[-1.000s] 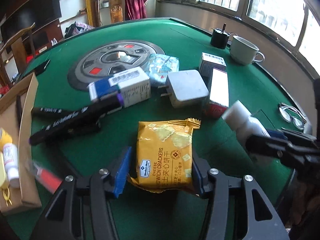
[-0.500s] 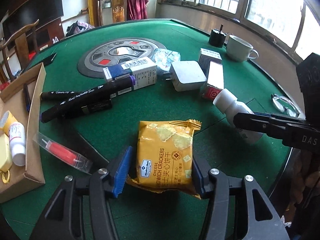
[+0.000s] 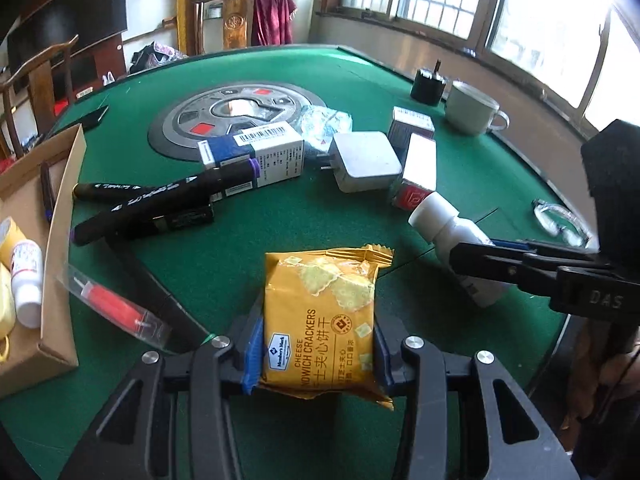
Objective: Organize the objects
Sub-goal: 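Carry the cracker packet and white bottle toward the cardboard tray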
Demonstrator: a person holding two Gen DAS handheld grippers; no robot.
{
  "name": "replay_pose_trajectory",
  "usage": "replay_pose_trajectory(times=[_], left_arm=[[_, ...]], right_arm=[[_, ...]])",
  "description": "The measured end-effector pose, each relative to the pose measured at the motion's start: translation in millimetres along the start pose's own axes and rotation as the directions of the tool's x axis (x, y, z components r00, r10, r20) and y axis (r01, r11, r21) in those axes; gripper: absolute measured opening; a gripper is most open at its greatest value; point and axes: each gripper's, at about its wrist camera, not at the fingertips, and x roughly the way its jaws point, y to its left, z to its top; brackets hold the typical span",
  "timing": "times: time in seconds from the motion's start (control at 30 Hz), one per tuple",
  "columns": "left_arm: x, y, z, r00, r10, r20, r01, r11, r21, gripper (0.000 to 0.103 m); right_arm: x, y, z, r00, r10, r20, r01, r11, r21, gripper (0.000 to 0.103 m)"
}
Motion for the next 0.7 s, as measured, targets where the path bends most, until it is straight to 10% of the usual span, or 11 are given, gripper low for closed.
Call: replay_pose_trajectory(times=[0.7], left_arm=[[-90.6, 61.5, -5.0, 0.979, -0.003, 0.202, 0.032, 0.99, -0.138, 0.044]], right_arm=[[10.2, 56.8, 4.7, 0.999, 0.03, -0.022, -0.032, 0.997, -0.074, 0.034]])
